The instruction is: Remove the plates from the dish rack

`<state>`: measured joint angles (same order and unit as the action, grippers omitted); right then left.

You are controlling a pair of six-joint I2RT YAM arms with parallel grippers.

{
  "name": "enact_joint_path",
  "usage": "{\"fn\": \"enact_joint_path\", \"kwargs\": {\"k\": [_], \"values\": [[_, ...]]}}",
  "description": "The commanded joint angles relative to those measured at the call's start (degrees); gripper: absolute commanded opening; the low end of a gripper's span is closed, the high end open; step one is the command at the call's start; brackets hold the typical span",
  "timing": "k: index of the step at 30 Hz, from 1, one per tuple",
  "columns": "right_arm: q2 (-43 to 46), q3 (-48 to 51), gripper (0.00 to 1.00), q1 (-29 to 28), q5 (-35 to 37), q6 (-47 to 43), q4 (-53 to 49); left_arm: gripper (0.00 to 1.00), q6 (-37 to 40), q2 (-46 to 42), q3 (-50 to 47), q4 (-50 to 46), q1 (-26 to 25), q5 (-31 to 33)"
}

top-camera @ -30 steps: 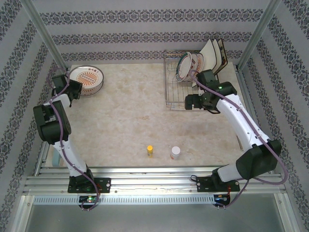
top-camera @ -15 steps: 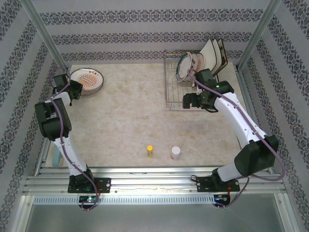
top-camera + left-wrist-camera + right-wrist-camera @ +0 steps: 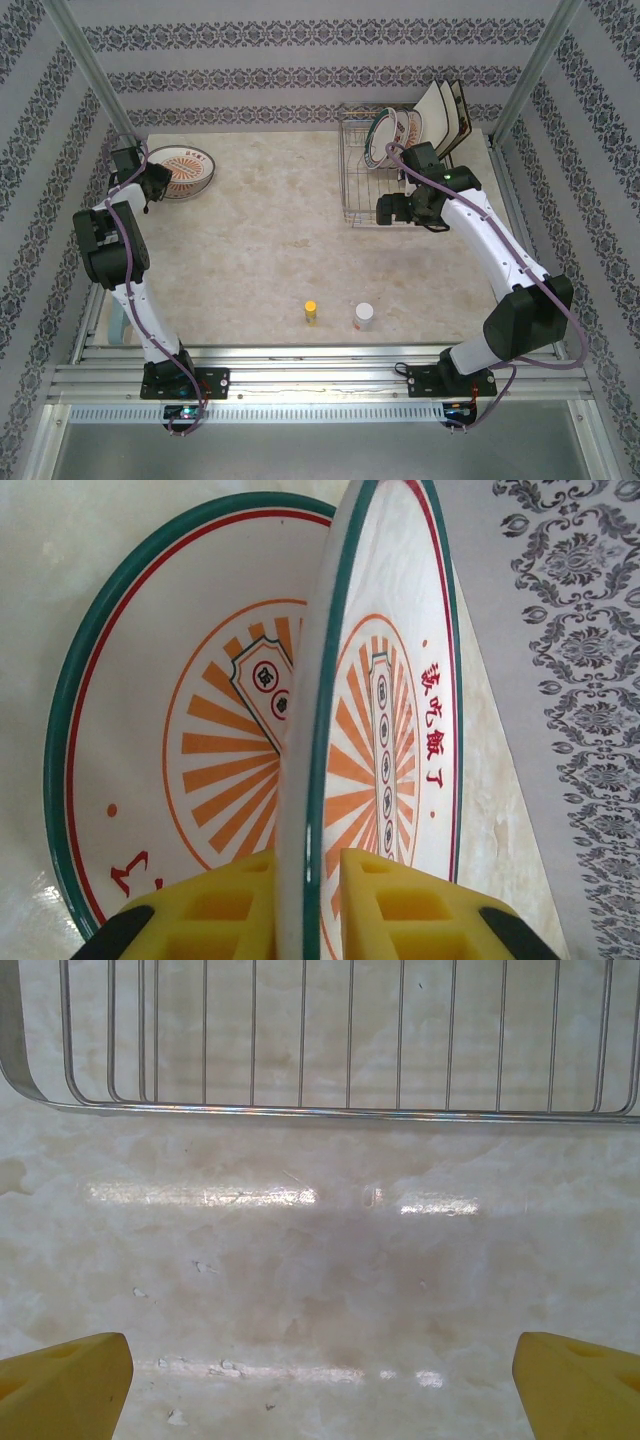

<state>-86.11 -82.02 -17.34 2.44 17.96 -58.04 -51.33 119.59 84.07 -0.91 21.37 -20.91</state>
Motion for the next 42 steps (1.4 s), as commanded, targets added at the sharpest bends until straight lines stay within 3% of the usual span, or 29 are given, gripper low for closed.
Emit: {"fn": "enact_joint_path", "kwargs": {"k": [1, 3, 8, 11, 22, 42], "values": [[0.36, -1.14, 0.98, 0.53, -0.6, -0.68, 0.18, 0.23, 2.91, 0.29, 2.58, -2.24, -0.68, 1.19], [0.86, -0.71, 0.98, 0.55, -0.59, -0.69, 0.38, 0.29, 4.14, -0.03, 3.17, -3.94, -0.8, 1.83], [2.58, 1.02, 0.98, 0.94, -0.77, -0.51, 0.82, 0.57, 8.09, -1.63, 3.97, -7.45, -1.24, 3.9], [3.93, 2.37, 0.98, 1.34, -1.1, -0.38, 1.21, 0.66, 9.81, -1.66, 4.93, -9.68, -1.41, 4.34], [6.91, 4.77, 0.98, 2.32, -2.26, 0.07, 1.79, 0.8, 21.06, -1.03, 10.66, -21.81, -3.87, 9.29], [8.88, 5.75, 0.98, 2.91, -3.35, -0.24, 2.84, 0.95, 30.3, 4.74, 18.53, -32.32, -8.36, 15.69]]}}
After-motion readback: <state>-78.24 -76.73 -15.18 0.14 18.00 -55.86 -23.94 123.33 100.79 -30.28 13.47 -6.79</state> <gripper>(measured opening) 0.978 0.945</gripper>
